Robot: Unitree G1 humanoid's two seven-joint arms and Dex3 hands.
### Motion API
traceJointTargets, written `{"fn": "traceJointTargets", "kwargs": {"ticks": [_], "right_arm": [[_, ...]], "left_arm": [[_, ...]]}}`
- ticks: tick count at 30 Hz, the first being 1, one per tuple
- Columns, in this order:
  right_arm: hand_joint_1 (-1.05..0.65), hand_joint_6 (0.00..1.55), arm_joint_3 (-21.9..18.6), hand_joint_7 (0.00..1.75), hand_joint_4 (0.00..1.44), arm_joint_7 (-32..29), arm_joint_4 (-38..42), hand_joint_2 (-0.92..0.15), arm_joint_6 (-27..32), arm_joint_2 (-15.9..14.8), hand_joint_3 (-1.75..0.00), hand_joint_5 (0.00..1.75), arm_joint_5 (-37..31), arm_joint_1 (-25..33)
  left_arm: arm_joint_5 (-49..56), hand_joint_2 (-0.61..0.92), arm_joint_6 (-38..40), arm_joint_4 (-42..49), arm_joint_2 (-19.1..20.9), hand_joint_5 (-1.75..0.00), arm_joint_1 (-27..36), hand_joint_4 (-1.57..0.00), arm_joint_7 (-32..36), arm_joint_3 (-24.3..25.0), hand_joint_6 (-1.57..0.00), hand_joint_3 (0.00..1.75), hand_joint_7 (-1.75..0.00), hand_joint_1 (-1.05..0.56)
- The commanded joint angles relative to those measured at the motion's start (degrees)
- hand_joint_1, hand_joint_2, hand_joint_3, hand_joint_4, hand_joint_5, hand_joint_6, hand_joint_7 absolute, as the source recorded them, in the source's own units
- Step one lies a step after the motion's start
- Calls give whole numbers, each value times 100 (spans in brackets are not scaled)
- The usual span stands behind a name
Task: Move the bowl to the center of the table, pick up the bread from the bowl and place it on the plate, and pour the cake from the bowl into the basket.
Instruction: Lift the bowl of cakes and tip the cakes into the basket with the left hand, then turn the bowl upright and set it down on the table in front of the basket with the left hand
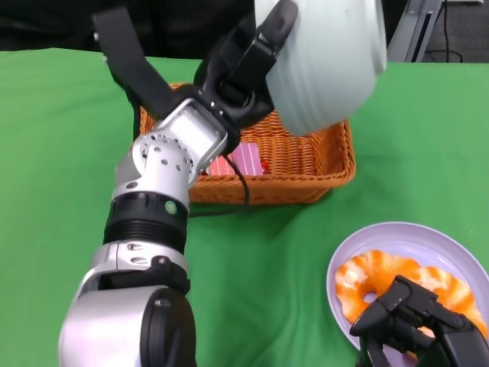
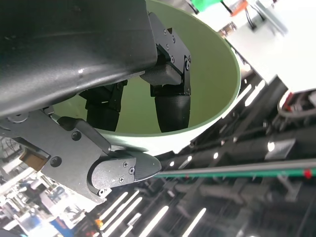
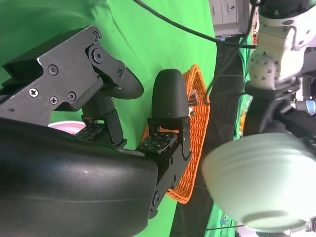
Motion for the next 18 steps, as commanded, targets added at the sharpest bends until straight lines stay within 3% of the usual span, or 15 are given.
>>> {"fn": "traceJointTargets", "kwargs": {"ticks": [1, 5, 8, 14, 18], "right_arm": [[-2, 62, 4, 148, 68, -21, -45, -54, 3, -30, -119, 170, 9, -5], [-1, 61, -15, 148, 68, -8, 7, -54, -67, -50, -118, 169, -21, -81], [-1, 63, -32, 148, 70, -57, 12, -53, -67, -47, -119, 168, -110, -132], [-3, 63, -57, 149, 71, -63, 20, -51, -43, -47, -122, 167, -110, -205], [-5, 64, -62, 149, 73, -53, 29, -50, -38, -44, -122, 167, -89, -252]], "left_arm": [[222, 74, -117, -449, 134, -175, 117, -68, -323, -283, -60, 86, -159, -16], [549, 86, -329, -855, 464, -175, 189, -68, -1140, -747, -67, 70, -152, -20], [927, 86, -648, -997, 801, -175, 147, -69, -1677, -1079, -72, 62, -145, -23], [1577, 86, -1173, -1455, 1179, -175, 229, -73, -1855, -1522, -75, 55, -147, -24], [1953, 86, -1991, -1701, 1361, -175, 447, -71, -2241, -1790, -66, 59, -156, -24]]}}
